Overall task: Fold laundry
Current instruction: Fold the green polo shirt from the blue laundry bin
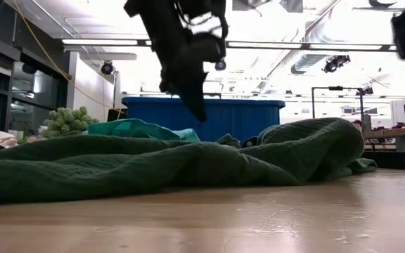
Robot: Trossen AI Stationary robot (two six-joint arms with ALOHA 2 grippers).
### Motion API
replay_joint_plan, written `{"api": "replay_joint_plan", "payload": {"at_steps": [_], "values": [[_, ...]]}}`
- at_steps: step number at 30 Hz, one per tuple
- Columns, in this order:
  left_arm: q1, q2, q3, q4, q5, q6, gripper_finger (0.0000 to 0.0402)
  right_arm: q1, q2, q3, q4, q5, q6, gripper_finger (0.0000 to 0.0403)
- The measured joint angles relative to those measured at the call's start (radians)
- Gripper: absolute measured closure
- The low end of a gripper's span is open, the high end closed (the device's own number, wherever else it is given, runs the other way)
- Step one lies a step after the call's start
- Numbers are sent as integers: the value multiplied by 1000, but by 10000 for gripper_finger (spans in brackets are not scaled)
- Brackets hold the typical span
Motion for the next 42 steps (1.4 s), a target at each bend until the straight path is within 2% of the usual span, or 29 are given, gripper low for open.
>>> {"api": "replay_joint_plan", "payload": {"at_steps": [5,11,16,19,24,28,32,39,42], "values": [[-70,3,-1,11,3,-97,402,-131,4,0,19,-19,-108,351],[-145,7,-1,17,3,-194,402,-280,2,0,87,-122,-363,282],[-185,7,-1,17,6,-279,402,-341,2,0,114,-214,-547,242],[-202,7,-1,19,6,-331,402,-347,2,0,140,-213,-685,228],[-229,7,0,18,18,-390,402,-347,21,0,140,-128,-883,220],[-245,7,0,18,14,-410,402,-347,71,0,152,-123,-995,219],[-252,7,0,13,14,-434,402,-330,133,0,185,-143,-1023,219],[-253,7,0,11,-12,-457,402,-319,215,0,325,-38,-1045,219],[-253,7,0,11,-23,-455,402,-321,262,0,354,-45,-1040,223]]}}
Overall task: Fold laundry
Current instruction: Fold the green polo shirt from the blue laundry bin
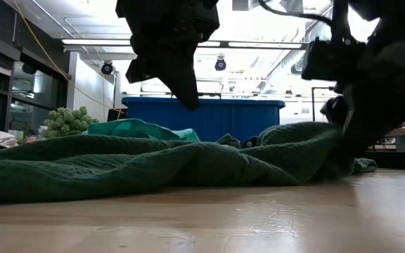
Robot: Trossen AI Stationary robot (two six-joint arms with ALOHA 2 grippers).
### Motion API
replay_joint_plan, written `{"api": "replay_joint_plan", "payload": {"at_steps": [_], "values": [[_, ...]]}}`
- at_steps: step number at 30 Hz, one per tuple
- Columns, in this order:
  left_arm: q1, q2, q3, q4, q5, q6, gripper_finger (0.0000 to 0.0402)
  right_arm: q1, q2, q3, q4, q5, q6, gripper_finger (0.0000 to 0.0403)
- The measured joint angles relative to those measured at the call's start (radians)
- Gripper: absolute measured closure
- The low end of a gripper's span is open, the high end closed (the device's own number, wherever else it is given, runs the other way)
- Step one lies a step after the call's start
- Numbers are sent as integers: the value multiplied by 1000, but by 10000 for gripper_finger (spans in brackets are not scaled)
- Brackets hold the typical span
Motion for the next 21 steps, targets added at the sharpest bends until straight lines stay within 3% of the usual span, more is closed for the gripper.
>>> {"api": "replay_joint_plan", "payload": {"at_steps": [2,5,7,12,18,21], "values": [[0,0,0,0,-9,13,402,0,30,0,6,-44,35,247],[2,0,0,0,-33,31,402,3,39,1,27,-164,160,346],[5,-1,0,0,-54,44,402,15,29,0,65,-292,222,384],[28,-1,0,0,-94,113,402,15,-39,1,184,-675,436,400],[62,-1,0,3,-112,203,402,-20,-73,1,185,-905,580,400],[71,2,0,7,-123,244,402,-43,-73,1,171,-952,616,401]]}}
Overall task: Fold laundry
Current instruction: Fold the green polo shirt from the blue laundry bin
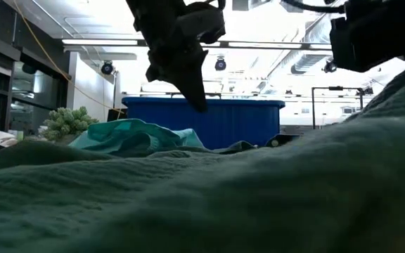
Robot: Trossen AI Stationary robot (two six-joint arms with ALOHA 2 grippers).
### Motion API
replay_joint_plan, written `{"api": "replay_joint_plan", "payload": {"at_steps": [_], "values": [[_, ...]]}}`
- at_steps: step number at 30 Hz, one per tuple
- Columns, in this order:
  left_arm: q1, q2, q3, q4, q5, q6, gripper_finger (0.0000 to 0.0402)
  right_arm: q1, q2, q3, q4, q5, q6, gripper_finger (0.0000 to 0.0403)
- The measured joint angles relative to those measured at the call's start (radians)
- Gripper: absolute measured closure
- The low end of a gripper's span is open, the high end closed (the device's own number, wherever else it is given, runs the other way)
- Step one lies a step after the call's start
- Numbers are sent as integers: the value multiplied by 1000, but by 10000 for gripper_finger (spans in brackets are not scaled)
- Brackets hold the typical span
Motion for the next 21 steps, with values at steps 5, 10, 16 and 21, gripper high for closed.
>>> {"api": "replay_joint_plan", "payload": {"at_steps": [5,10,16,21], "values": [[10,51,0,81,24,19,402,-23,0,-1,-15,24,15,402],[1,172,-1,365,223,83,402,-32,0,-1,-18,27,33,403],[-5,266,0,537,243,1,402,-33,0,-1,-17,24,67,403],[5,321,5,535,236,80,402,-33,0,-1,-4,8,132,403]]}}
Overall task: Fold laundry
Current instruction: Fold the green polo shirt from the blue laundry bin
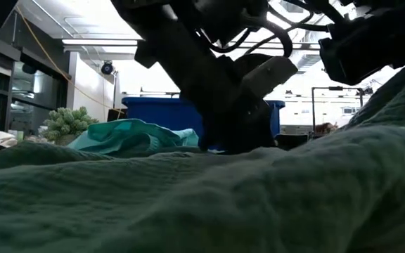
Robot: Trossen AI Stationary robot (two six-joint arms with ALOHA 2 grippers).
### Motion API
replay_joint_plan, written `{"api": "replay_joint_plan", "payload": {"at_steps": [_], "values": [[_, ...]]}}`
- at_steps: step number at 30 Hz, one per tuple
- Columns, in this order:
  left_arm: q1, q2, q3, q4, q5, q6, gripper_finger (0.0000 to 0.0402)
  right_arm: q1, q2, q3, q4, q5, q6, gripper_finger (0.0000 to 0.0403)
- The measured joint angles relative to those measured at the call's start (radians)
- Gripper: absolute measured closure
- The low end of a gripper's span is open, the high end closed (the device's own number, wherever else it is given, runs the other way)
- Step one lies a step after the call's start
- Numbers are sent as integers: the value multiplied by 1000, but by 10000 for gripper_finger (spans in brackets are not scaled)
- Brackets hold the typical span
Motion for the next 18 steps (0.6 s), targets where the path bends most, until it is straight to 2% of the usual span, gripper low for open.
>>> {"api": "replay_joint_plan", "payload": {"at_steps": [5,9,10,14,18], "values": [[29,19,1,10,-47,98,402,9,0,0,87,-107,84,403],[77,22,-1,22,-105,151,402,19,0,0,103,-309,115,403],[88,22,-1,23,-103,160,402,23,-1,0,84,-329,114,403],[125,23,-2,22,-67,172,402,34,-8,0,38,-319,113,403],[148,16,-2,7,3,200,402,46,-8,0,25,-264,107,403]]}}
